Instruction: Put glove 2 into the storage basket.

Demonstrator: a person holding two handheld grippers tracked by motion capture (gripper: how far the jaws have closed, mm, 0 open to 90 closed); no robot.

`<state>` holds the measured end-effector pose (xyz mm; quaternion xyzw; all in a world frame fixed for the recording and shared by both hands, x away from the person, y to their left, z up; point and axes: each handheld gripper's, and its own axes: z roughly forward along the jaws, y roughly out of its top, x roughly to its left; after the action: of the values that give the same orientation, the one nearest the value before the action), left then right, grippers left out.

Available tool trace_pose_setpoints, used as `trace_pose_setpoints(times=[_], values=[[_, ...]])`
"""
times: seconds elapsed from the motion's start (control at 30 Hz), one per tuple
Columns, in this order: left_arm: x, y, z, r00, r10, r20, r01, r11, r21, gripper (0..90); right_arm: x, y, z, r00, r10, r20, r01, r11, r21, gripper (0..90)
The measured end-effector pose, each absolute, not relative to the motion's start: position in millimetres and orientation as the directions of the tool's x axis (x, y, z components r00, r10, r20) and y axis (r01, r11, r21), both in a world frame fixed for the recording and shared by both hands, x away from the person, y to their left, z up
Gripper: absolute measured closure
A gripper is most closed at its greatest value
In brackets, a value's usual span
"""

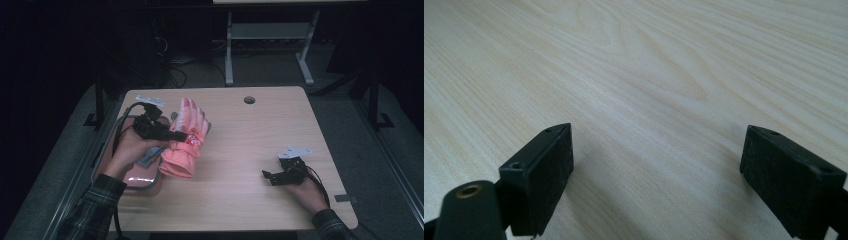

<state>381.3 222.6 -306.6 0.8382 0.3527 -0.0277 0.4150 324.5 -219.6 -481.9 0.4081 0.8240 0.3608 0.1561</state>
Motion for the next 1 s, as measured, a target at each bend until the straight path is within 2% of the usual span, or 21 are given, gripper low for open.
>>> trace_pose_setpoints(times=[0.23,0.47,0.73,1.0], values=[[378.8,263.0,-285.5,0.716,0.620,-0.321,0.625,-0.367,0.689,59.1,324.4,-219.6,-481.9,-0.618,0.785,0.037,0.560,0.407,0.722,13.2],[380.1,303.9,-283.8,0.660,0.686,-0.305,0.657,-0.331,0.677,59.1,324.4,-219.6,-481.9,-0.618,0.786,0.038,0.561,0.406,0.722,13.1],[384.8,336.2,-306.3,0.601,0.739,-0.305,0.712,-0.321,0.625,59.1,324.6,-219.5,-481.9,-0.618,0.785,0.037,0.560,0.407,0.722,13.0],[391.9,334.4,-346.0,0.590,0.746,-0.309,0.748,-0.361,0.557,58.2,324.6,-219.5,-481.9,-0.618,0.785,0.037,0.560,0.407,0.722,13.0]])
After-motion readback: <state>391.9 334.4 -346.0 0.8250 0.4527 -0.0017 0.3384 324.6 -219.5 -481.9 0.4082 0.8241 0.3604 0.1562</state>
